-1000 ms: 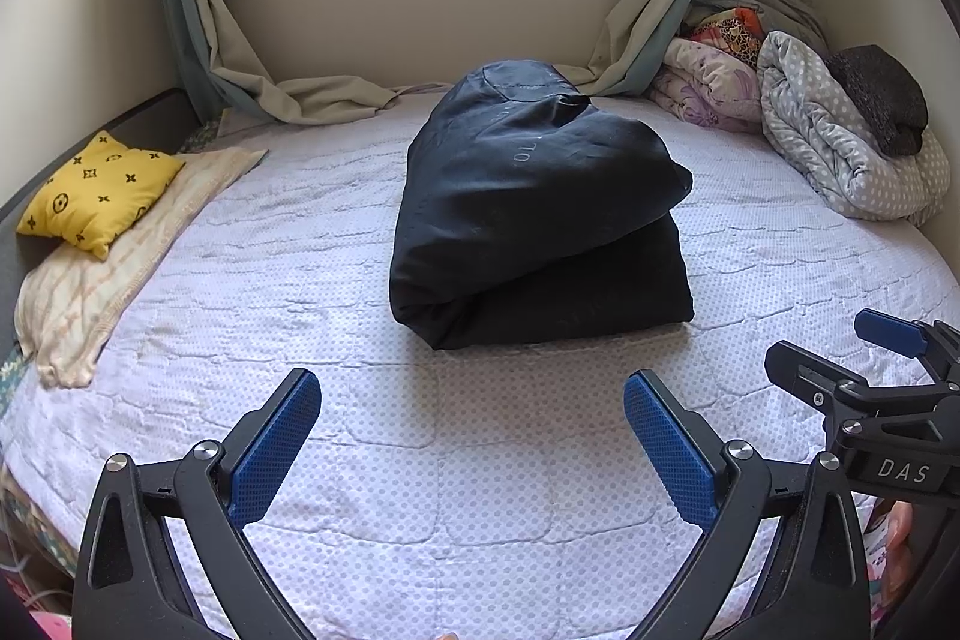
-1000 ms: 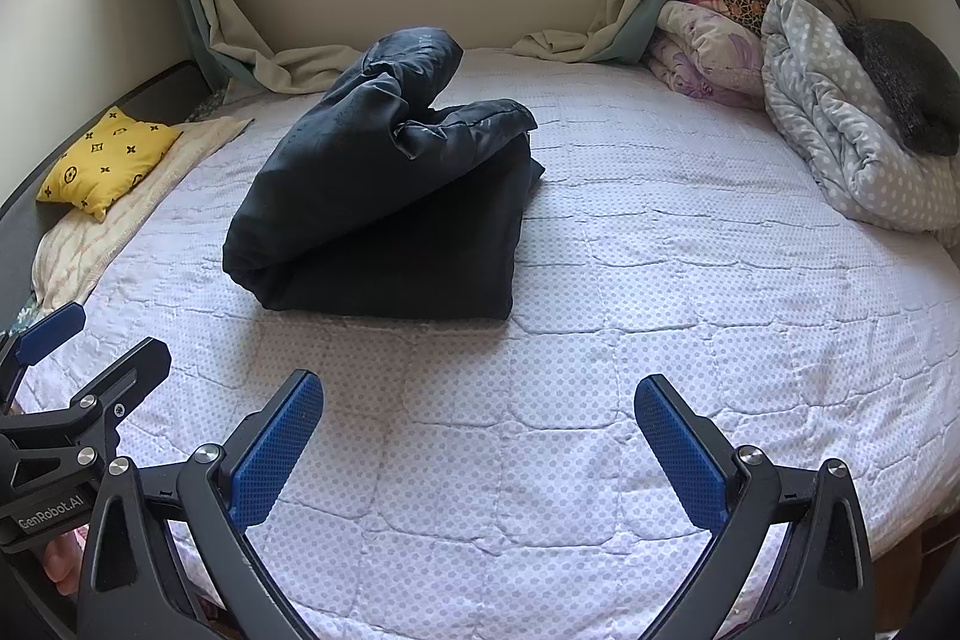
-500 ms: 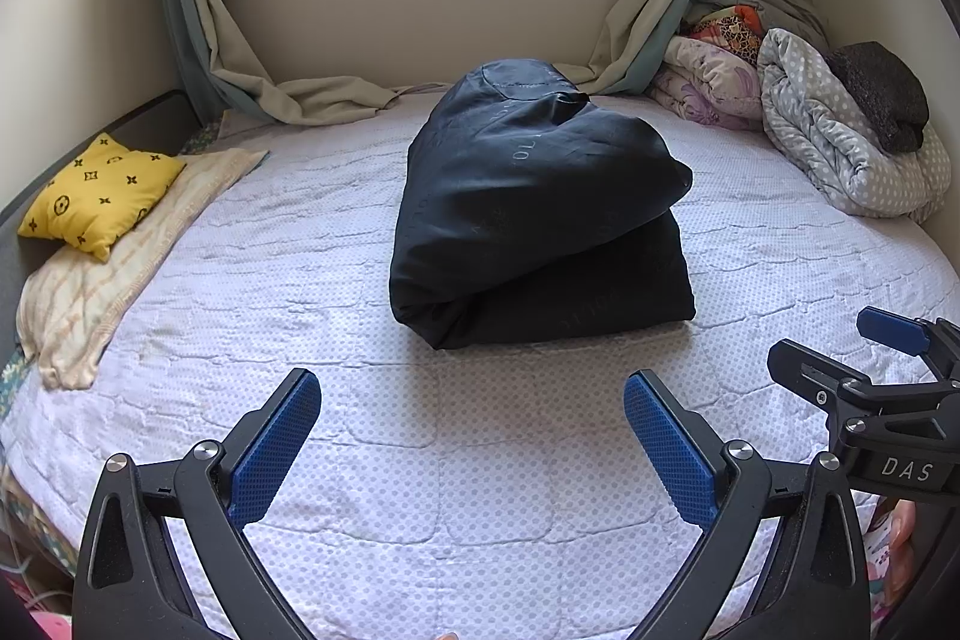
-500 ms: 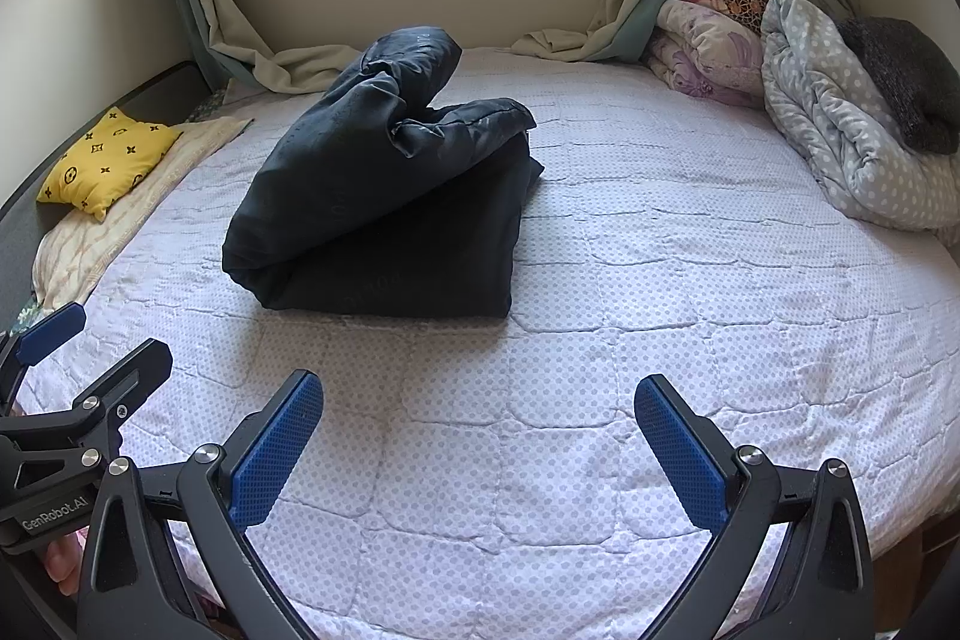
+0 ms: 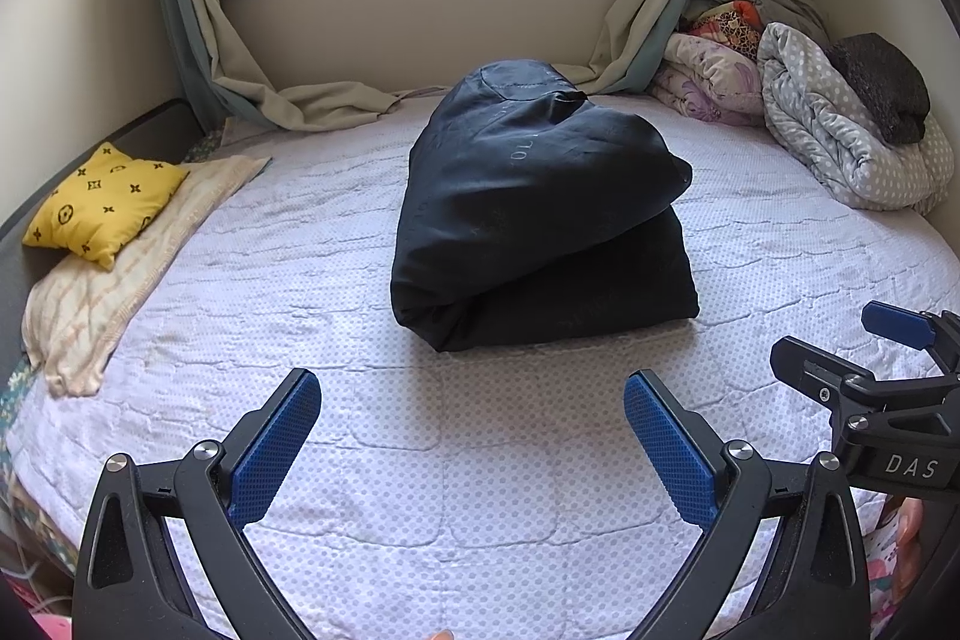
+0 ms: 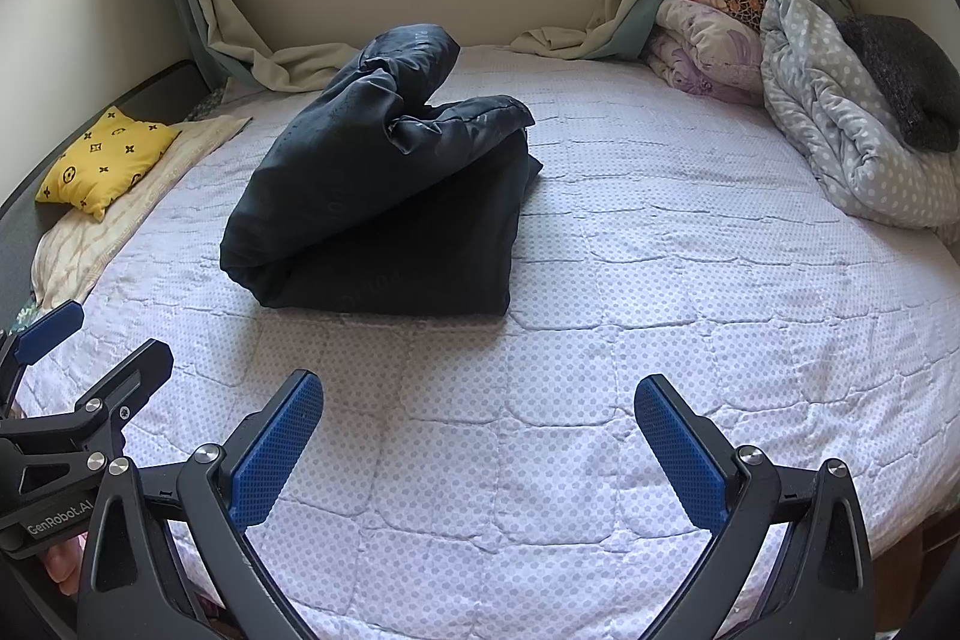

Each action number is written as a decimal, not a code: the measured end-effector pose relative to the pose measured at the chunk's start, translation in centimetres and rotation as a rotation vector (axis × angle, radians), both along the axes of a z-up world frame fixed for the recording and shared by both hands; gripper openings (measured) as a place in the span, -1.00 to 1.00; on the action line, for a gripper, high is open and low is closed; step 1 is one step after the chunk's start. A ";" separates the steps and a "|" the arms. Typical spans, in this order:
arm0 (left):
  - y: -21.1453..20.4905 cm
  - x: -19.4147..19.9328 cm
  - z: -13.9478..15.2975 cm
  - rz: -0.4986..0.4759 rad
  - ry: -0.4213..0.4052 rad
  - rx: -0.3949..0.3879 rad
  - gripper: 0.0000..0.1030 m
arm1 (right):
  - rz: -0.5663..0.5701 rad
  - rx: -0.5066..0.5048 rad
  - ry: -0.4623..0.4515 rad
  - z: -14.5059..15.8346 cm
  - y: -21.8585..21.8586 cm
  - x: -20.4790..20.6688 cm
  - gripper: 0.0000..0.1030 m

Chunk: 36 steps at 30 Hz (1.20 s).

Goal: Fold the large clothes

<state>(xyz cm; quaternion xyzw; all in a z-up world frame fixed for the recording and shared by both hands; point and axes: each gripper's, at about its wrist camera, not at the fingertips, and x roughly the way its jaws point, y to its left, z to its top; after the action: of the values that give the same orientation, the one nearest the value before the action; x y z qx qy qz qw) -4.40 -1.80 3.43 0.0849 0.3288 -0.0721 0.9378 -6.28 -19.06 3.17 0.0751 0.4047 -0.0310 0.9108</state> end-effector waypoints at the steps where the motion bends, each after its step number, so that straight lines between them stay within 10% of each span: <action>1: 0.0 0.0 0.0 -0.002 -0.001 0.002 1.00 | 0.000 -0.002 -0.001 0.0 0.0 0.0 1.00; 36: 0.2 -0.1 0.4 -0.018 0.020 -0.062 1.00 | 0.001 -0.009 -0.004 0.1 0.0 -0.1 1.00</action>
<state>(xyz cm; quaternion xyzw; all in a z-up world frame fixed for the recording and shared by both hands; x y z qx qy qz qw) -4.53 -1.64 3.78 0.0582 0.3351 -0.0916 0.9359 -6.36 -19.09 3.31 0.0708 0.4028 -0.0320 0.9120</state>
